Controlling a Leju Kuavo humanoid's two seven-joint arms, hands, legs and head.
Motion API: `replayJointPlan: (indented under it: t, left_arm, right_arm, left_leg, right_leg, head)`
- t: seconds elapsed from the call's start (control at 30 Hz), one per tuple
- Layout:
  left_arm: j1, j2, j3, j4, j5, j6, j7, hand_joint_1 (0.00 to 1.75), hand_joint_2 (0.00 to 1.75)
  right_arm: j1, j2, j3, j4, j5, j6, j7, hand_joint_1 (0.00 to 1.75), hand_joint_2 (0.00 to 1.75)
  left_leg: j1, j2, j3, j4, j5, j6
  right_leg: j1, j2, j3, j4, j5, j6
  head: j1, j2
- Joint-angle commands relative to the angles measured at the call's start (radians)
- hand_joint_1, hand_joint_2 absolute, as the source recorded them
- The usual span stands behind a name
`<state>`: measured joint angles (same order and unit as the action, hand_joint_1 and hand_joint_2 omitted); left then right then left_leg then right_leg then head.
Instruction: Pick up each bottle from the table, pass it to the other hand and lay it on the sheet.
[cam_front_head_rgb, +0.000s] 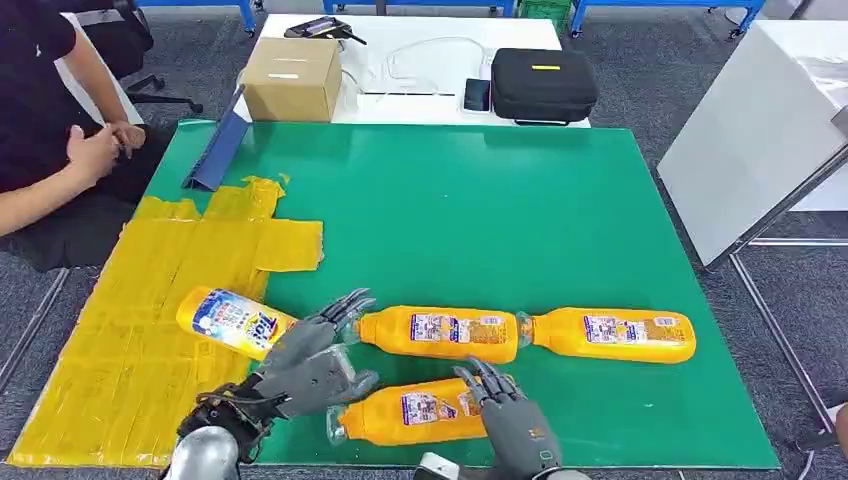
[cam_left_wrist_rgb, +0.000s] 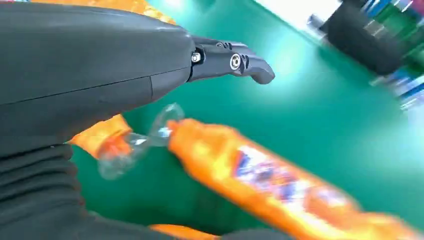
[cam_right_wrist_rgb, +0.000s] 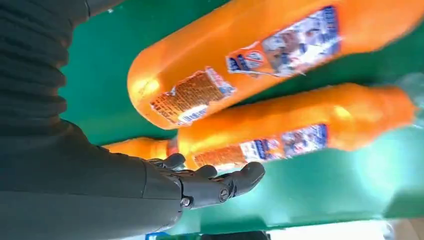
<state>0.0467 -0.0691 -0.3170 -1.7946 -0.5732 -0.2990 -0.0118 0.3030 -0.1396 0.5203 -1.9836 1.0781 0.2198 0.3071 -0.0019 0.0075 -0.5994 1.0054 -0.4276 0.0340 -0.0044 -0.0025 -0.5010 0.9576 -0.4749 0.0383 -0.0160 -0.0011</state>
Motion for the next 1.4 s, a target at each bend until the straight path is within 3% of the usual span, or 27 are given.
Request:
replayJointPlan:
  t: [0.03,0.2,0.43,0.47,0.5,0.57,0.63,0.77,0.8,1.0,1.2,1.27,1.3,1.33,1.4]
  left_arm:
    - [0.058,-0.011,0.033,-0.164,0.152,0.039,-0.014,0.00,0.00]
    - [0.067,0.001,0.013,-0.186,0.185,0.061,-0.025,0.00,0.00]
    - [0.063,0.002,0.008,-0.179,0.205,0.064,-0.030,0.00,0.00]
    - [0.052,0.006,0.000,-0.170,0.206,0.061,-0.031,0.00,0.00]
    - [0.044,0.002,-0.002,-0.161,0.214,0.064,-0.033,0.00,0.00]
    - [0.023,-0.001,-0.007,-0.126,0.232,0.074,-0.041,0.00,0.00]
    - [0.016,0.001,-0.009,-0.122,0.241,0.078,-0.044,0.00,0.00]
    - [0.018,0.003,-0.010,-0.129,0.243,0.078,-0.044,0.00,0.00]
    - [0.018,0.003,-0.010,-0.129,0.243,0.078,-0.044,0.00,0.00]
    - [0.014,0.006,-0.015,-0.129,0.257,0.082,-0.035,0.00,0.00]
    - [0.052,-0.025,0.014,-0.138,0.440,0.090,-0.001,0.00,0.00]
    - [0.106,-0.032,0.048,-0.171,0.555,0.119,0.011,0.00,0.00]
    - [0.139,-0.032,0.062,-0.200,0.596,0.140,0.004,0.00,0.00]
    - [0.191,-0.035,0.084,-0.237,0.635,0.165,-0.003,0.00,0.00]
    - [0.290,-0.052,0.126,-0.297,0.689,0.191,-0.028,0.00,0.00]
  right_arm:
    - [-0.089,0.057,-0.096,0.192,0.076,0.052,-0.030,0.00,1.75]
    - [-0.114,0.058,-0.101,0.258,0.125,0.099,-0.049,0.00,1.75]
    - [-0.132,0.053,-0.096,0.312,0.138,0.136,-0.066,0.00,1.75]
    - [-0.155,0.039,-0.084,0.361,0.131,0.205,-0.072,1.10,1.75]
    - [-0.171,0.037,-0.083,0.404,0.119,0.212,-0.087,1.75,1.75]
    - [-0.243,0.034,-0.068,0.629,0.023,0.185,-0.195,1.75,1.75]
    - [-0.262,0.037,-0.058,0.699,0.015,0.151,-0.226,1.75,1.75]
    - [-0.254,0.034,-0.052,0.673,0.013,0.155,-0.225,1.75,1.75]
    - [-0.254,0.034,-0.052,0.673,0.013,0.155,-0.225,1.75,1.75]
    - [-0.253,0.018,-0.035,0.655,-0.017,0.181,-0.211,1.75,1.75]
    - [-0.252,0.011,-0.037,0.655,-0.087,0.190,-0.208,1.75,1.75]
    - [-0.213,0.037,-0.099,0.609,-0.203,0.160,-0.193,1.75,1.75]
    - [-0.169,0.040,-0.115,0.496,-0.237,0.167,-0.110,1.75,1.75]
    - [-0.105,0.068,-0.155,0.356,-0.364,0.139,-0.068,1.75,1.75]
    - [-0.008,0.130,-0.196,0.159,-0.584,0.028,-0.065,1.75,1.75]
  left_leg:
    - [0.001,0.003,0.002,0.000,0.000,-0.002]
    - [0.000,0.001,0.001,-0.001,0.001,-0.002]
    - [0.000,0.000,0.001,-0.001,0.001,-0.002]
    - [0.000,0.000,0.001,-0.001,0.001,-0.001]
    - [0.000,0.001,0.002,-0.001,0.001,-0.002]
    - [0.000,0.001,0.003,-0.002,0.002,-0.002]
    - [0.001,0.001,0.004,-0.003,0.002,-0.002]
    - [0.000,0.007,0.006,-0.003,0.004,-0.003]
    - [0.001,0.003,0.008,-0.002,0.002,-0.002]
    - [0.004,0.006,0.013,-0.002,0.002,-0.004]
    - [0.004,0.009,0.016,-0.002,0.002,-0.004]
    - [0.004,0.007,0.013,-0.003,0.004,-0.005]
    - [0.004,0.008,0.015,-0.003,0.003,-0.005]
    - [0.003,0.007,0.013,-0.003,0.004,-0.005]
    - [0.004,0.009,0.014,0.000,0.001,-0.005]
  right_leg:
    - [0.000,0.003,-0.002,0.000,0.001,-0.001]
    - [0.000,0.002,-0.009,0.000,0.002,-0.001]
    - [0.000,0.001,-0.007,0.000,0.001,-0.001]
    - [0.000,0.001,-0.004,-0.001,0.001,-0.001]
    - [0.000,0.001,-0.003,-0.001,0.001,-0.001]
    - [0.000,0.002,-0.001,-0.002,0.002,-0.001]
    - [0.001,0.002,0.000,-0.004,0.003,-0.001]
    - [0.000,0.005,-0.007,-0.002,0.006,-0.004]
    - [0.001,0.001,-0.004,-0.002,0.004,-0.004]
    - [0.002,0.004,-0.002,-0.002,0.006,-0.007]
    - [0.003,0.007,0.000,-0.002,0.007,-0.009]
    - [0.003,0.005,-0.002,-0.003,0.008,-0.010]
    - [0.003,0.007,0.000,-0.003,0.007,-0.010]
    - [0.002,0.006,-0.002,-0.002,0.007,-0.010]
    - [0.003,0.007,-0.002,0.000,0.005,-0.010]
  head:
    - [0.000,0.000]
    - [0.000,0.000]
    - [0.000,0.000]
    - [0.000,0.000]
    - [0.000,0.000]
    - [0.000,0.000]
    - [0.000,0.000]
    - [0.001,0.000]
    - [0.001,0.000]
    - [0.001,0.000]
    - [0.000,0.000]
    - [0.000,0.000]
    - [0.000,0.000]
    - [0.000,0.000]
    - [0.001,0.000]
